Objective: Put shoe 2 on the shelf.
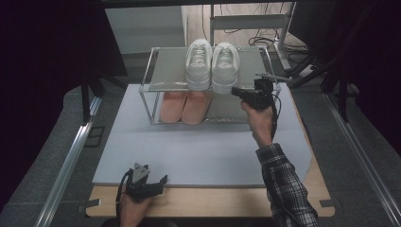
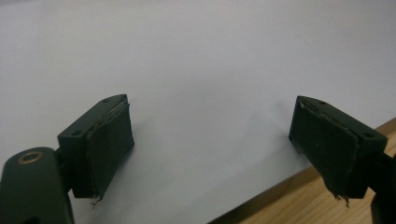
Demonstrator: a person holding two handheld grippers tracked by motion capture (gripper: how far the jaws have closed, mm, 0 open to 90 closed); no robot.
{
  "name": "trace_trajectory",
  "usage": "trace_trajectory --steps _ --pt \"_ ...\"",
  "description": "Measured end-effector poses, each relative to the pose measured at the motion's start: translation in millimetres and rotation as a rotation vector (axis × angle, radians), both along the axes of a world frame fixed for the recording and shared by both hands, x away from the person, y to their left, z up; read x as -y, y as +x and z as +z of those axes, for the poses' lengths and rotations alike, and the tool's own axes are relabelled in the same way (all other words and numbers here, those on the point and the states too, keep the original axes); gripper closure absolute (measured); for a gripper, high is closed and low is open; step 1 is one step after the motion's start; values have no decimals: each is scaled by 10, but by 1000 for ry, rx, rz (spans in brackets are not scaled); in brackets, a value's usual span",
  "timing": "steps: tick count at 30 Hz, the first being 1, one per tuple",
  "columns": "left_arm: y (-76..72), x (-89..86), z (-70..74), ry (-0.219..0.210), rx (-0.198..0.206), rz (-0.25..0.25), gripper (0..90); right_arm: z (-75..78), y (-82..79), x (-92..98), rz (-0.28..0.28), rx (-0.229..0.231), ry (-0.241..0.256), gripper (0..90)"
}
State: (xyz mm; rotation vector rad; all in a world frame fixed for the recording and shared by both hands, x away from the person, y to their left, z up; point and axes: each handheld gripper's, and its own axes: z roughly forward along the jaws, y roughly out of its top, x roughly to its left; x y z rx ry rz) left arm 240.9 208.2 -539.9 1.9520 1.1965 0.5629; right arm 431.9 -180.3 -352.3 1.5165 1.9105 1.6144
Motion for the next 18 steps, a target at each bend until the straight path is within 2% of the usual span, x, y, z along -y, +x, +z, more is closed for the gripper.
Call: trace_trajectory --steps 1,4,7,9,12,15,18 --pt "0 0 0 -1 0 0 134 2 19 28 -12 -4 -4 898" --pt "0 0 0 0 0 0 134 -21 62 68 2 -30 25 898" --pt "0 -1 0 0 0 0 133 -38 50 63 4 -25 26 898" --pt "0 0 0 0 0 0 134 -51 33 64 25 -29 43 898" --pt "0 0 0 -1 0 0 134 -72 -15 18 55 -30 42 898" --pt "1 0 0 0 0 0 134 -78 -34 -33 56 -21 24 898" --pt "1 -1 0 0 -1 0 134 -72 -17 -36 57 -24 28 898"
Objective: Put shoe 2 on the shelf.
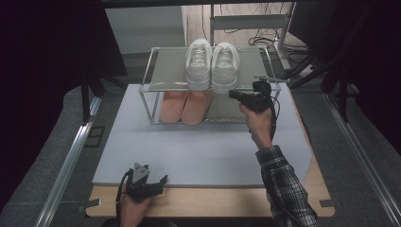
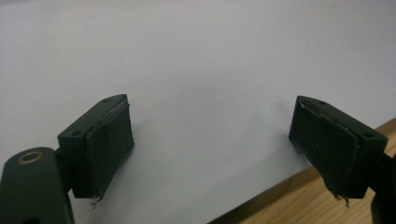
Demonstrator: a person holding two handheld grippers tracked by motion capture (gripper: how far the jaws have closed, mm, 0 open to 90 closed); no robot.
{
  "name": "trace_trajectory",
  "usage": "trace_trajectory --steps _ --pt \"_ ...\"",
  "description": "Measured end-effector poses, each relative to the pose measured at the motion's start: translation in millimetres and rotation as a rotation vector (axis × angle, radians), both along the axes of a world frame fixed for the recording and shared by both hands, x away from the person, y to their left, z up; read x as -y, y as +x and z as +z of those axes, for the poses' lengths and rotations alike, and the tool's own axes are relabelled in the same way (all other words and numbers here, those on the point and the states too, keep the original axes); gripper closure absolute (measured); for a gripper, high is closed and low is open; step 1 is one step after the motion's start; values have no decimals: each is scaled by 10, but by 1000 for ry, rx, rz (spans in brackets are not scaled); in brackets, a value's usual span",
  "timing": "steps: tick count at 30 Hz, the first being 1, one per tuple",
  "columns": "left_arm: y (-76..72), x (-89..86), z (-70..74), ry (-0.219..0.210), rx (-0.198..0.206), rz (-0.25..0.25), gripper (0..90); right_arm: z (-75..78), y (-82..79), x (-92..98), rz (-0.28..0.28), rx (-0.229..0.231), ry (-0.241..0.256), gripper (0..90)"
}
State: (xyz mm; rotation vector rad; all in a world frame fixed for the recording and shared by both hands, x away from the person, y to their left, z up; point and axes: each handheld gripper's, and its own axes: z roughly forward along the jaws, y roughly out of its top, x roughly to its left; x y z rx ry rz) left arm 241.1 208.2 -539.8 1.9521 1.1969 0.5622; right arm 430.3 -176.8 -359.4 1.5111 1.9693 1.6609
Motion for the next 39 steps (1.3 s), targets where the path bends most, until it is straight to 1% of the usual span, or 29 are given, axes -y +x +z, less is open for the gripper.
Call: trace_trajectory --steps 9,15,21,28,32,33,34,36,39 --pt "0 0 0 0 0 0 134 -7 30 -73 -18 10 -7 898" --pt "-1 0 0 0 0 0 134 -6 25 -48 -3 0 -2 897" --pt "-1 0 0 0 0 0 134 -2 4 -42 9 3 -6 895" --pt "-1 0 0 0 0 0 134 32 -63 -17 21 10 -34 814" --pt "-1 0 -1 0 0 0 134 34 -98 3 23 22 -66 762" --pt "-1 0 -1 0 0 0 134 34 -98 3 23 22 -66 762" --pt "-1 0 -1 -1 0 0 134 25 -115 12 30 25 -79 724" --pt "-1 0 -1 -1 0 0 134 18 -138 20 32 31 -97 684" --pt "-1 0 -1 -1 0 1 134 5 -172 43 35 41 -109 624"
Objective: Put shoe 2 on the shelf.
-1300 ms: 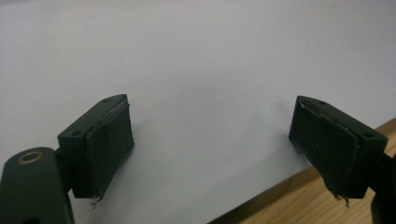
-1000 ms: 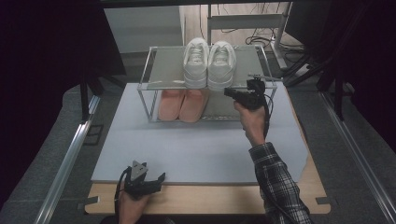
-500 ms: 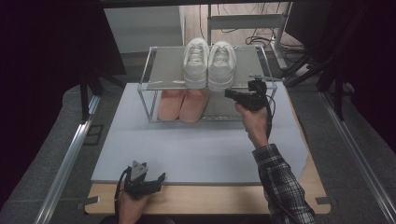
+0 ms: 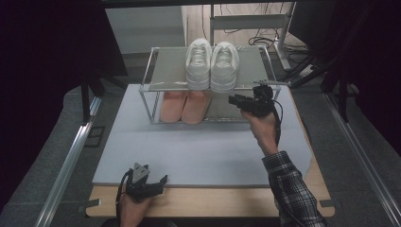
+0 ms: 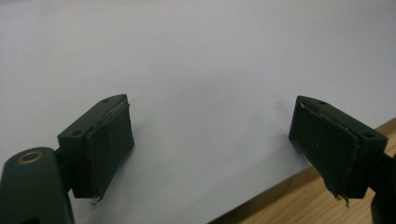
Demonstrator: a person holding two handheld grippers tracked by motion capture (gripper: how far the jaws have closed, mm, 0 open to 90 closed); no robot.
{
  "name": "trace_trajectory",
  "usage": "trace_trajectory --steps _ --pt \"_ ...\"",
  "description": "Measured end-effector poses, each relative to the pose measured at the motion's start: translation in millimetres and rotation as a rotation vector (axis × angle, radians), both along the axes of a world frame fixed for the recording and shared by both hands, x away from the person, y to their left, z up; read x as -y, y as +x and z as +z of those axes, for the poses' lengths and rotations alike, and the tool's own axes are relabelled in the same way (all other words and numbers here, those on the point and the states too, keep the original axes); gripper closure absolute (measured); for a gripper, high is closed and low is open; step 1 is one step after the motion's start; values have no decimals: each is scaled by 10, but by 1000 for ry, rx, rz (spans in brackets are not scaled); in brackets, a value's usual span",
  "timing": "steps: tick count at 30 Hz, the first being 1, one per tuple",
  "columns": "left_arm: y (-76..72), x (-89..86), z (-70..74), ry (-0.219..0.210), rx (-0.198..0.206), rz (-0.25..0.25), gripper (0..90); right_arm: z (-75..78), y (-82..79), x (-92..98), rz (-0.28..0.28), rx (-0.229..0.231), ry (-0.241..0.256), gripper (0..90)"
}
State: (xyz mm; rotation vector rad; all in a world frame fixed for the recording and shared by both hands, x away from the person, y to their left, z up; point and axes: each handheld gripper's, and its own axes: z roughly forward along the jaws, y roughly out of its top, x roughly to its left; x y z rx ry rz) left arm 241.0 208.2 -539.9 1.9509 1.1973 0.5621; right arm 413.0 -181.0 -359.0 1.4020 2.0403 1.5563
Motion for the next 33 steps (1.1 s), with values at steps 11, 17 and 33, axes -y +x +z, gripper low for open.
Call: trace_trajectory --steps 11,17,33 --pt "-1 2 0 -1 0 1 134 -53 -189 26 32 54 -113 469" --pt "-1 2 0 -1 1 1 134 -116 -297 43 42 77 -161 421" --pt "1 0 0 1 2 -1 134 -310 -609 170 95 120 -232 242"
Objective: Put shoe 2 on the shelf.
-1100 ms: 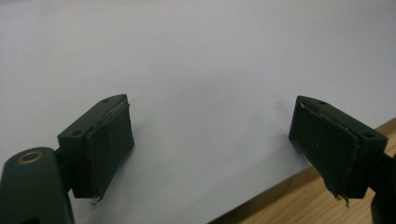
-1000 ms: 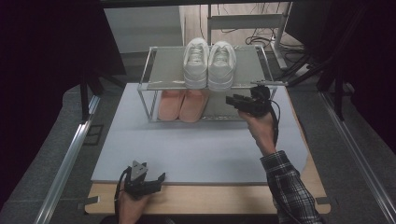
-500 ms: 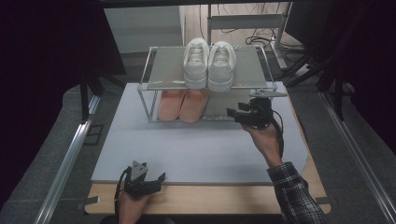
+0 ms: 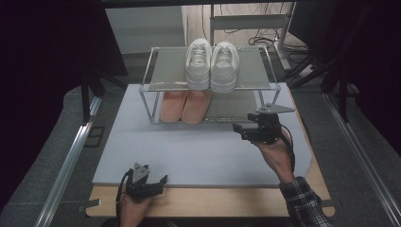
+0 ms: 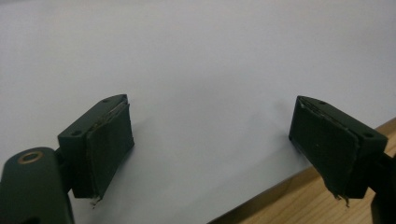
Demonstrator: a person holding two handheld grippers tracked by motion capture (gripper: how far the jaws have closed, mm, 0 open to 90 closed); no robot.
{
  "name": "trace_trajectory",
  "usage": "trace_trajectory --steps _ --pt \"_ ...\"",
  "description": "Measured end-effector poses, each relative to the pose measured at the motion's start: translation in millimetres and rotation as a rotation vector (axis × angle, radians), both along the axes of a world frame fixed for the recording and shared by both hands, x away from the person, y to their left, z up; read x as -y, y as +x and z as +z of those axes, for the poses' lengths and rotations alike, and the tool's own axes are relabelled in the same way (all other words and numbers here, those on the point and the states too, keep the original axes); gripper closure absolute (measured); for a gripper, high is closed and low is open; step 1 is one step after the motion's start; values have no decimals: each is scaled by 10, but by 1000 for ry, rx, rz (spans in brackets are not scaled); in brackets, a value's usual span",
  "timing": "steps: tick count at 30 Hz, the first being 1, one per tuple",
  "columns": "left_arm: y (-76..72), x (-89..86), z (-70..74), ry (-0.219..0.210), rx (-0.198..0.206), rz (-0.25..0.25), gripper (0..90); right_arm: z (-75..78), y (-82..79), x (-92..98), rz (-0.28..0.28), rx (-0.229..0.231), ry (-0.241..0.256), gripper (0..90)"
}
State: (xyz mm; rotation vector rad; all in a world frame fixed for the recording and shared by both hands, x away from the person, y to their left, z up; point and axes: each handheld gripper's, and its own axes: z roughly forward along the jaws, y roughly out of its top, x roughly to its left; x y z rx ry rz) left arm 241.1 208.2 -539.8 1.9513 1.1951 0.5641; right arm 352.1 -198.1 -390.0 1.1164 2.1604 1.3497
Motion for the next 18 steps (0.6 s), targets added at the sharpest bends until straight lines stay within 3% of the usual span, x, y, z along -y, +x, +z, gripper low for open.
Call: trace_trajectory --steps 8,18 --pt "-1 2 -1 -3 -1 1 133 -140 -117 62 6 -9 -39 178" --pt "-2 2 0 -2 -1 2 134 -436 -304 122 7 15 -144 136"
